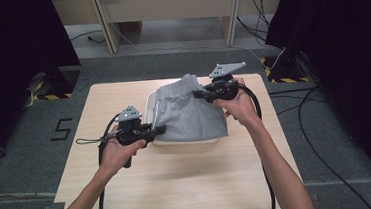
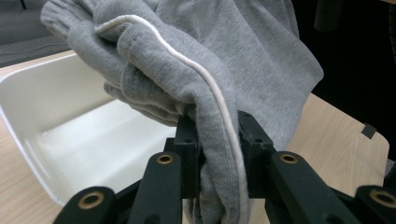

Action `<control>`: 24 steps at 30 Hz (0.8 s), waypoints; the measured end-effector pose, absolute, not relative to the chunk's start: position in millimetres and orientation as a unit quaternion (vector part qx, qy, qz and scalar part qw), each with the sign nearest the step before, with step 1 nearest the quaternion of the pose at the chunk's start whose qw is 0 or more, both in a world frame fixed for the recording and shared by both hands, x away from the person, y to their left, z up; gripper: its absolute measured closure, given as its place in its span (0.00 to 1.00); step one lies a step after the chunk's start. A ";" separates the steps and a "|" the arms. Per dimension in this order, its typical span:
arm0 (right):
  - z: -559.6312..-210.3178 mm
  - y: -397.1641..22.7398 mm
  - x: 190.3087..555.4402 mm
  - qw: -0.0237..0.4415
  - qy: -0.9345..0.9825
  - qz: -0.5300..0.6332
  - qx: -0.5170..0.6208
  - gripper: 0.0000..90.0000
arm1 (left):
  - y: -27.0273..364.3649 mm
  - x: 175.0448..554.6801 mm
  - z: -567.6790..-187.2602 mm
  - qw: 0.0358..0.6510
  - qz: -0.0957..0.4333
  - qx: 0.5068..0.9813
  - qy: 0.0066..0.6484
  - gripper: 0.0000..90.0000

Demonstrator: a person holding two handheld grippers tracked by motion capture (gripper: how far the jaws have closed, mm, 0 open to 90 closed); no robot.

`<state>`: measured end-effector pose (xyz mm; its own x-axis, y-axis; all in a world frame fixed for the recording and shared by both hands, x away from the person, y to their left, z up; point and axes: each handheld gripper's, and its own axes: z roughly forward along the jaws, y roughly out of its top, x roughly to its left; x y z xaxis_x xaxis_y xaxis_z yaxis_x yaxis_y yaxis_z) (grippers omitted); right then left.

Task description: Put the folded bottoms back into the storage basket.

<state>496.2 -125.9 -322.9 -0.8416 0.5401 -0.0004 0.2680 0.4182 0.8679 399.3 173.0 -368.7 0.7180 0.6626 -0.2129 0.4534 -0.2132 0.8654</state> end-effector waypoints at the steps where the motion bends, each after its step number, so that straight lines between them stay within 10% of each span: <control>1: -322.7 -125.6 498.5 0.141 0.831 0.481 0.241 0.88 | 172.3 401.7 -369.4 0.513 0.099 0.772 0.363 0.80; 24: -338.0 -117.2 544.8 0.138 0.836 0.456 0.272 0.87 | 166.9 447.8 -385.3 0.486 0.106 0.774 0.392 0.80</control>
